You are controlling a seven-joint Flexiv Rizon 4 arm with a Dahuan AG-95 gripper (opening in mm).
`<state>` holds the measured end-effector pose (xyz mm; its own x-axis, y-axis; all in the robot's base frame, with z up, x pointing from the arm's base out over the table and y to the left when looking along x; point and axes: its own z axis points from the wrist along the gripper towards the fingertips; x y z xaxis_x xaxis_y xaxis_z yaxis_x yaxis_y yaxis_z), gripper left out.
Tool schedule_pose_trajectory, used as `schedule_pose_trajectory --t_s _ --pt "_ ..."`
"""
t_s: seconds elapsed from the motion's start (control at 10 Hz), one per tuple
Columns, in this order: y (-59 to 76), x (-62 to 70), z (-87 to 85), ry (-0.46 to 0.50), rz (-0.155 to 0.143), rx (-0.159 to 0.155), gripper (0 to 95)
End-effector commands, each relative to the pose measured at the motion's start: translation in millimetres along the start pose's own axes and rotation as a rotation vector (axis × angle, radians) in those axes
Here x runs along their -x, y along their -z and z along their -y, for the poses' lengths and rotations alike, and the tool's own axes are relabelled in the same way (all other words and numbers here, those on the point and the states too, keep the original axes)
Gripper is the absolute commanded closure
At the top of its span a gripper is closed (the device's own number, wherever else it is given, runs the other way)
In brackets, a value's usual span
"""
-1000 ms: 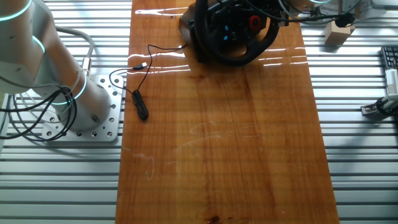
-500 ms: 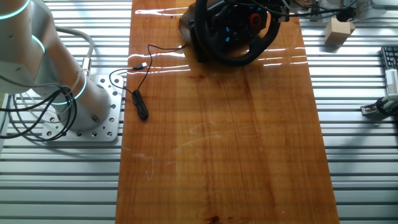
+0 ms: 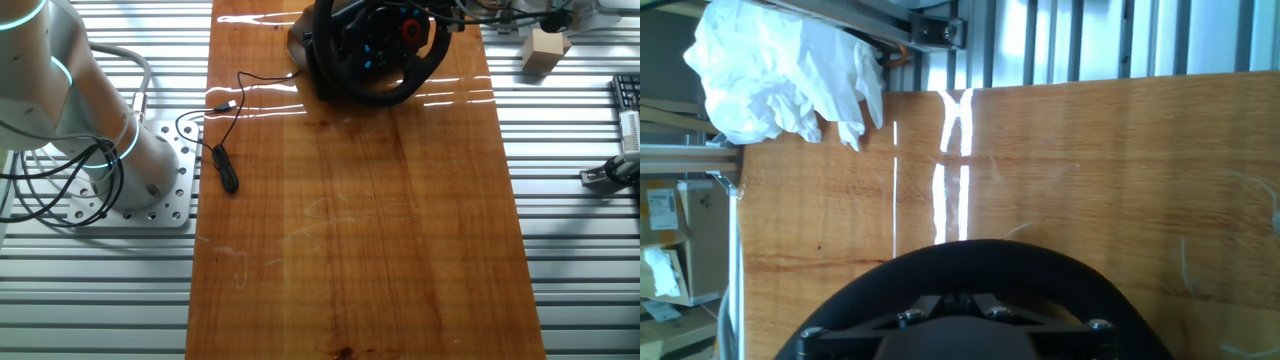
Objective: Rotate the steering wheel 90 degrees counterclockwise
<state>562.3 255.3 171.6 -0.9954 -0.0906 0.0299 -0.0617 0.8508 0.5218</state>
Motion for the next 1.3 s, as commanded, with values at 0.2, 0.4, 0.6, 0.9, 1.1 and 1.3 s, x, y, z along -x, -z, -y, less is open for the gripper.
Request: schedule_pose_trajectory --t_s 0.2,0.4,0.6,0.9,1.1,1.3 --pt "0.4 -1.2 -3.0 -0.001 0.004 0.006 95.0" --pt "0.1 -2.0 -4.7 -0.009 0.006 0.018 95.0" --pt "0.7 -2.5 -7.1 -0.014 0.008 0.022 95.0" --pt "0.4 -6.6 -9.9 -0.019 0.009 0.027 95.0" --pt "0.8 -7.6 -13.0 -0.028 0.01 0.035 95.0" --pt "1.2 -8.3 -16.1 -0.033 0.011 0.034 95.0"
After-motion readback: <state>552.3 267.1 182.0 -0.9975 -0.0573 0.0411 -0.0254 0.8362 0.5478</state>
